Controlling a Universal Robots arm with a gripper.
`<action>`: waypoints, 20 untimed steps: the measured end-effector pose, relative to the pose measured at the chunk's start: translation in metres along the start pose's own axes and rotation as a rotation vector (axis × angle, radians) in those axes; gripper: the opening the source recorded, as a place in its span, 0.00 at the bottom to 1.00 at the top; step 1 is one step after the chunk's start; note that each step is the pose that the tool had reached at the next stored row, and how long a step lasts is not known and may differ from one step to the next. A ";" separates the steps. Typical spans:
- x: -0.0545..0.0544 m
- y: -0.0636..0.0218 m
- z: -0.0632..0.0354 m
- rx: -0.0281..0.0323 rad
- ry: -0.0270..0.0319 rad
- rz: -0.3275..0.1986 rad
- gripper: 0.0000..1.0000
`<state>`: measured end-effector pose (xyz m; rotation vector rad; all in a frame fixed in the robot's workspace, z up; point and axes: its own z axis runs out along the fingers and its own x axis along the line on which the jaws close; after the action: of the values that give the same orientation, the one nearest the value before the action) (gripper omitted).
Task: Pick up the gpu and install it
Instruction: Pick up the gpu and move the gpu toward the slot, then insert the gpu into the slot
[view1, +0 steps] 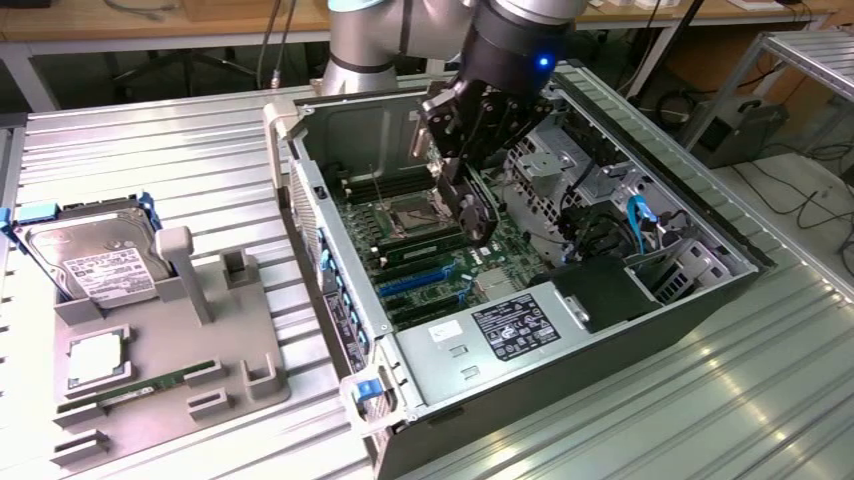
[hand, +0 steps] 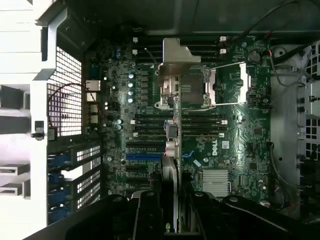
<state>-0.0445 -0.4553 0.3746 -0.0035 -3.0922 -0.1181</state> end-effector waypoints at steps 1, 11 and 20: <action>-0.001 0.0000 0.0000 0.0001 0.0014 0.000 0.26; -0.002 0.0000 0.0000 0.0002 0.0019 0.000 0.26; -0.002 0.0000 0.0008 0.0046 0.0090 -0.093 0.26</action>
<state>-0.0430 -0.4553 0.3737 0.1414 -3.0838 -0.1140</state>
